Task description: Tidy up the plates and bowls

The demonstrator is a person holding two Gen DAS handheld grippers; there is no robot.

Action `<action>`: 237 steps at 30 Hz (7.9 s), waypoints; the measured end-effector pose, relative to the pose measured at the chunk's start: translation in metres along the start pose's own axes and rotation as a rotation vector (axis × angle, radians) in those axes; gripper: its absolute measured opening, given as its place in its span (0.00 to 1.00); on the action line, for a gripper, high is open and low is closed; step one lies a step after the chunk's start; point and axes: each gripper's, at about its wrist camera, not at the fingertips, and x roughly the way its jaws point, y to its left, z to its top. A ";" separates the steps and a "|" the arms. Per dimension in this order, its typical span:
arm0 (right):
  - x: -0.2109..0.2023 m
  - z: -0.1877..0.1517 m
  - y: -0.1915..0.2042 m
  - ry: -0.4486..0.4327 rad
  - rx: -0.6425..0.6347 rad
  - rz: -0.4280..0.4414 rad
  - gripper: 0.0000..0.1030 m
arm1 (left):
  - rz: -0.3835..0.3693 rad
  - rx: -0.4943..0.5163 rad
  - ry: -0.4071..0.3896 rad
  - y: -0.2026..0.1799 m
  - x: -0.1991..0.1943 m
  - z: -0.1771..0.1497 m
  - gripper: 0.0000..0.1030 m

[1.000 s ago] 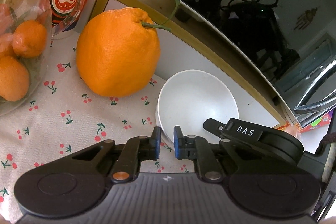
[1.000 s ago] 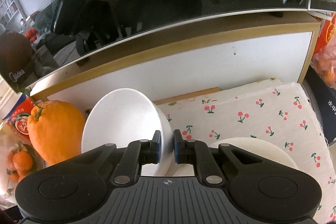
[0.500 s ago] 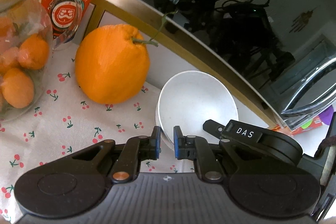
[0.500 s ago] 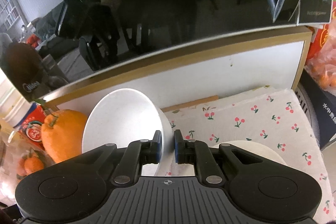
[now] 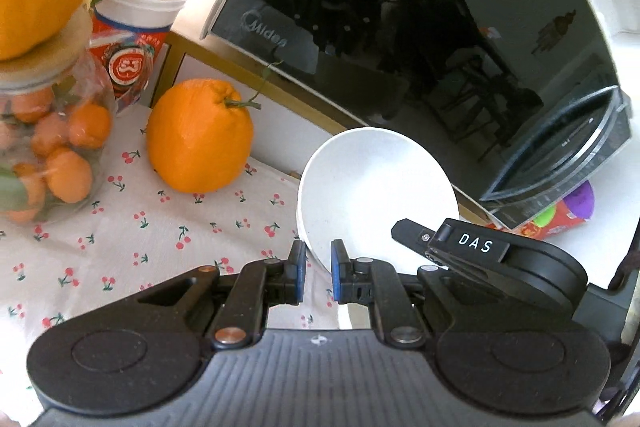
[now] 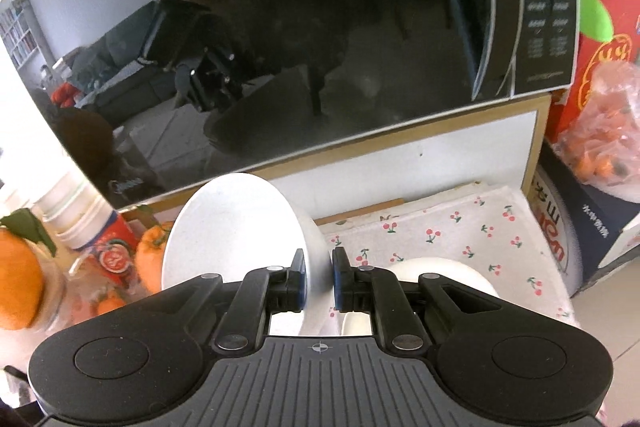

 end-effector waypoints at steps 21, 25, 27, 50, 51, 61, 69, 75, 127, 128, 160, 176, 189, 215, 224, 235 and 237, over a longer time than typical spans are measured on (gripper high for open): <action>-0.112 -0.017 0.023 -0.055 -0.007 -0.007 0.12 | -0.061 0.045 0.006 -0.015 -0.098 -0.020 0.11; -0.128 -0.029 0.022 -0.054 -0.003 -0.013 0.12 | -0.062 0.069 0.017 -0.016 -0.110 -0.031 0.11; -0.136 -0.035 0.019 -0.052 0.010 -0.006 0.12 | -0.067 0.083 0.024 -0.014 -0.116 -0.038 0.11; -0.183 -0.140 -0.045 0.044 0.191 -0.058 0.12 | -0.184 0.128 0.241 0.001 -0.125 -0.115 0.11; -0.184 -0.142 -0.050 0.047 0.204 -0.057 0.12 | -0.195 0.121 0.255 0.002 -0.124 -0.118 0.11; -0.184 -0.160 -0.078 0.127 0.244 -0.081 0.13 | -0.211 0.117 0.359 0.005 -0.110 -0.141 0.12; -0.165 -0.170 -0.096 0.208 0.272 -0.106 0.13 | -0.165 0.149 0.414 0.000 -0.096 -0.157 0.12; -0.156 -0.173 -0.105 0.239 0.278 -0.112 0.13 | -0.149 0.146 0.437 -0.001 -0.089 -0.161 0.12; -0.158 -0.159 -0.129 0.146 0.416 -0.048 0.77 | 0.047 0.403 0.251 -0.022 -0.105 -0.135 0.95; -0.158 -0.158 -0.128 0.141 0.416 -0.047 0.79 | 0.056 0.401 0.239 -0.022 -0.105 -0.132 0.95; -0.109 -0.152 -0.156 0.000 0.687 -0.011 0.80 | -0.016 0.490 0.103 -0.027 -0.024 -0.075 0.77; -0.092 -0.156 -0.154 0.013 0.695 -0.032 0.58 | -0.042 0.528 0.265 -0.036 0.020 -0.098 0.34; -0.084 -0.156 -0.143 0.045 0.644 0.009 0.22 | -0.060 0.467 0.302 -0.029 0.019 -0.096 0.09; -0.129 -0.138 -0.119 0.011 0.612 0.077 0.21 | -0.089 0.416 0.218 -0.033 -0.036 -0.080 0.09; -0.159 -0.137 -0.103 0.010 0.550 0.095 0.21 | -0.095 0.359 0.206 -0.029 -0.063 -0.083 0.09; -0.184 -0.149 -0.099 0.056 0.523 0.100 0.21 | -0.093 0.339 0.225 -0.026 -0.087 -0.096 0.09; -0.187 -0.151 -0.097 0.068 0.508 0.096 0.21 | -0.088 0.354 0.227 -0.027 -0.092 -0.099 0.09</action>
